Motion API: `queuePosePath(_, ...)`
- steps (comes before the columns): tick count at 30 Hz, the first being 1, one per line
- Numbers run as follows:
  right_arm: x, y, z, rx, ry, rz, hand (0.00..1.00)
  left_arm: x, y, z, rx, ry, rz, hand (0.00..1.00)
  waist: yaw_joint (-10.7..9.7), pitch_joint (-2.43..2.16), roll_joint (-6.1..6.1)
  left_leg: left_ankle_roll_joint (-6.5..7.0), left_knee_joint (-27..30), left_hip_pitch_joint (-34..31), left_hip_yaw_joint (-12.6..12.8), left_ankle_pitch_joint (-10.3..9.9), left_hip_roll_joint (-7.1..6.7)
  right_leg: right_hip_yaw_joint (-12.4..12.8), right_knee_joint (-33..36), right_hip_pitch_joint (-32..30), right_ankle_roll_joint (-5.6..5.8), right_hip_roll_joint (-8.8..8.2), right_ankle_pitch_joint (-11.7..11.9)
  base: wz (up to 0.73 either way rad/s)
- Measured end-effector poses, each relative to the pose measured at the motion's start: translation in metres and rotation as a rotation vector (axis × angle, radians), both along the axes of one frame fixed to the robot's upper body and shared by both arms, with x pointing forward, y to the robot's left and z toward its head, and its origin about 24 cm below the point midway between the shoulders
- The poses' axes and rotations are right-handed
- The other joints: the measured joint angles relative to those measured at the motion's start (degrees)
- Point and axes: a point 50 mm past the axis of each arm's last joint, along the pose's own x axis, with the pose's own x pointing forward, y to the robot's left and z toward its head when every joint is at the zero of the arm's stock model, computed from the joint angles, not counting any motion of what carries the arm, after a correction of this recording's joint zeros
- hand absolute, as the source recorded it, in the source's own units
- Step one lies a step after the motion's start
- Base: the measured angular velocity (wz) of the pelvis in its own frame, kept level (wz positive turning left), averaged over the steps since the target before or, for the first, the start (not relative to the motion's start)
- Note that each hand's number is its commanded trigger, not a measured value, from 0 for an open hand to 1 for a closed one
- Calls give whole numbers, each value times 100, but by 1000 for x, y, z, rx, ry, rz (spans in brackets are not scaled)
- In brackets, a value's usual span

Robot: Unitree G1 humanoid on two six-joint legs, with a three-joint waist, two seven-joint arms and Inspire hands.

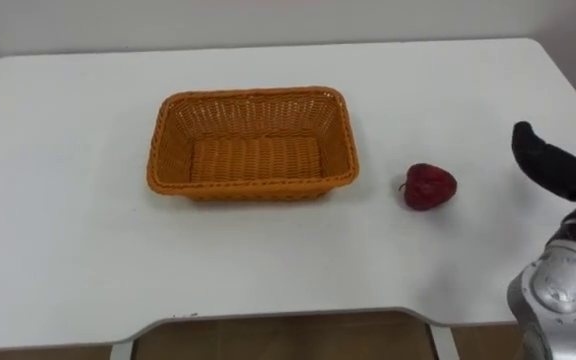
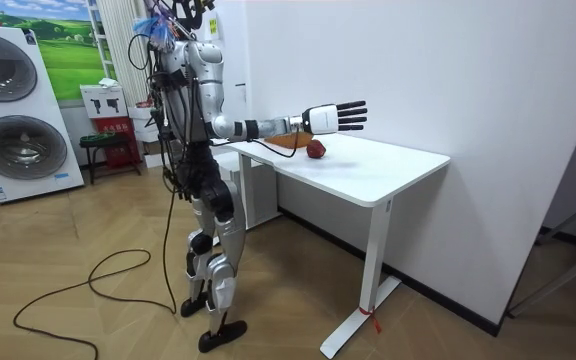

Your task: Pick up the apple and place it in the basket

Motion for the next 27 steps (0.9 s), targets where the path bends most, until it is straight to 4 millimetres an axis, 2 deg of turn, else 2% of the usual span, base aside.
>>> queuePosePath(6,6,9,-4,-1,42,160,0,1,0,0,-11,1,-13,0,28,-6,-28,0,-3,-25,0,0,4,-10,-6,-1,-2,3,2,0)
queuePosePath(10,7,14,-24,8,147,242,0,0,0,0,-13,10,-21,0,34,-19,-83,0,-11,-7,-3,0,0,-11,-17,27,-2,2,3,0)
queuePosePath(11,6,15,-30,10,178,265,0,-1,0,0,-16,14,-22,0,40,-8,-89,0,-31,32,-2,0,-2,-11,-29,64,-2,2,3,0)
queuePosePath(21,7,19,-40,14,252,381,0,-1,-1,-1,-57,44,-62,0,64,2,-124,-1,-59,128,-2,0,0,-23,-102,176,-3,4,8,0)
queuePosePath(27,9,15,-61,32,377,439,0,-2,1,-1,-67,58,-62,0,136,5,-129,-1,-41,103,-50,0,-8,-69,-98,182,-3,-3,9,3)
